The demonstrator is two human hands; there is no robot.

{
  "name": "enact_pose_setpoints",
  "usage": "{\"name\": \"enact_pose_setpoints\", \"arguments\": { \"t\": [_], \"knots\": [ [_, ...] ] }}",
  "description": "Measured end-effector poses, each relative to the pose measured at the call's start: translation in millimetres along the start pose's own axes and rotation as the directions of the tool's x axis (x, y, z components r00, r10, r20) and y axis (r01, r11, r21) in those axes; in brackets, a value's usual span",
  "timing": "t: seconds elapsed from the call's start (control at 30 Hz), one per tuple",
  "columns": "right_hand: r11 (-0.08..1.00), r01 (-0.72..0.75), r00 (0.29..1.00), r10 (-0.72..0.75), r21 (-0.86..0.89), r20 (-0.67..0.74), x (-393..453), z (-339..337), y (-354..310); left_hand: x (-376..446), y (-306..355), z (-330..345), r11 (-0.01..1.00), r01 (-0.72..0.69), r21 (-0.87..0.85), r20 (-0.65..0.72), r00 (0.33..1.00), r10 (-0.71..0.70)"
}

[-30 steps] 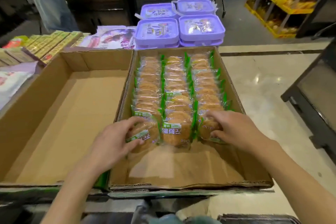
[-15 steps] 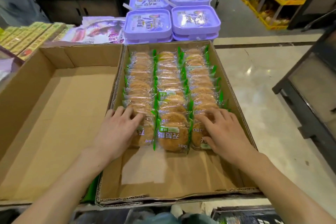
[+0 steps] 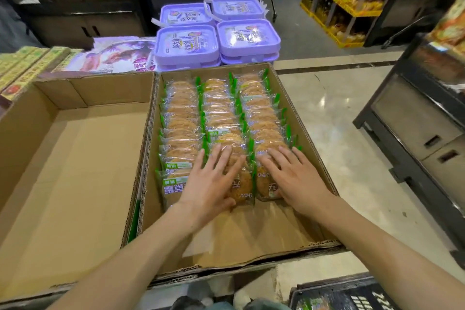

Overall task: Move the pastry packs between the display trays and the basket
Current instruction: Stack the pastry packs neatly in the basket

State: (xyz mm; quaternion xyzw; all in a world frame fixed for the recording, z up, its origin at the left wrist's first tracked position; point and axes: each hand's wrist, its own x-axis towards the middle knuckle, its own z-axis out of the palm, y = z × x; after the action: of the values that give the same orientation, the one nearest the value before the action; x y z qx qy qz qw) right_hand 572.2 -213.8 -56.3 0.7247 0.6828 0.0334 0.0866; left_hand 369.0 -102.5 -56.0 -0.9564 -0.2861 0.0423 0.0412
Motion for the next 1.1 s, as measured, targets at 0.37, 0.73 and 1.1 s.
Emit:
{"name": "enact_pose_setpoints", "arguments": {
  "t": [0.37, 0.73, 1.1],
  "knots": [
    [0.873, -0.481, 0.867, 0.487, 0.082, -0.1, -68.1, -52.8, -40.2, -5.7, -3.4, -2.8, 0.995, -0.012, -0.099, -0.081, 0.997, 0.004],
    [0.36, -0.82, 0.408, 0.913, 0.446, 0.013, -328.5, -42.7, -98.8, -82.2, 157.1, -53.4, 0.663, -0.596, -0.453, -0.566, 0.767, 0.303],
    [0.022, -0.878, 0.143, 0.965, 0.478, 0.219, -627.7, 25.7, -122.1, -193.8, 426.7, 19.7, 0.538, -0.591, -0.601, -0.183, 0.757, 0.628]
  ]
}}
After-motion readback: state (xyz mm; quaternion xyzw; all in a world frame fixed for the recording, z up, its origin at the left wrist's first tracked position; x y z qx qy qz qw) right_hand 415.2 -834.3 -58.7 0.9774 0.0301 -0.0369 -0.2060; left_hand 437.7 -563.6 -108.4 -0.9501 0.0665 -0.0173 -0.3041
